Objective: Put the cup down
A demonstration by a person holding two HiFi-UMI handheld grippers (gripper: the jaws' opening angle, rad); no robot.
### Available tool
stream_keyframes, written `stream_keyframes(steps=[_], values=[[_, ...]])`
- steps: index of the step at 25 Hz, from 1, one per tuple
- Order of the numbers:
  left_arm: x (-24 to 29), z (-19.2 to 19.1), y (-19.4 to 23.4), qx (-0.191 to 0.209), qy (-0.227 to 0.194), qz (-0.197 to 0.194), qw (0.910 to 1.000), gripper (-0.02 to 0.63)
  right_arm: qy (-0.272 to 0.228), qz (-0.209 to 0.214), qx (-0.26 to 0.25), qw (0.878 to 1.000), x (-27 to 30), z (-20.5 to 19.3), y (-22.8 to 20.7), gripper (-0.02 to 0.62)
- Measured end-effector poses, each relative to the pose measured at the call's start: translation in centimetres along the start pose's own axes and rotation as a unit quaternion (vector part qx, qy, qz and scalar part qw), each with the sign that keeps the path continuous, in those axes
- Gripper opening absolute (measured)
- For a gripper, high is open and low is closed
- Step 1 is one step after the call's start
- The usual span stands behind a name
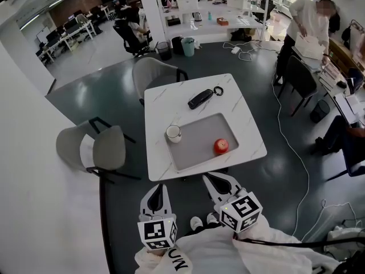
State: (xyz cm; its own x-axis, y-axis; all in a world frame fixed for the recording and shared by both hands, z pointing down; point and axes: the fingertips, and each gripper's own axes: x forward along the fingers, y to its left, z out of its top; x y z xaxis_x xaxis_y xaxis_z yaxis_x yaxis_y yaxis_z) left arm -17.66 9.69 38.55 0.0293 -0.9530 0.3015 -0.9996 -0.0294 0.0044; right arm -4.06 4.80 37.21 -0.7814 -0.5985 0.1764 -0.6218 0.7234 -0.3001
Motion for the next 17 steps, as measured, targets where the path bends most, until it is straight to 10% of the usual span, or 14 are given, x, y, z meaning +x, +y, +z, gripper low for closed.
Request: stream_keyframes(steps=[17], values=[[0.62, -0.96, 0.59, -0.005, 0.016, -0.008, 0.9998, 0.011, 0.005, -0.006, 0.001, 1.0, 0.99, -0.07, 0.19, 0.005]])
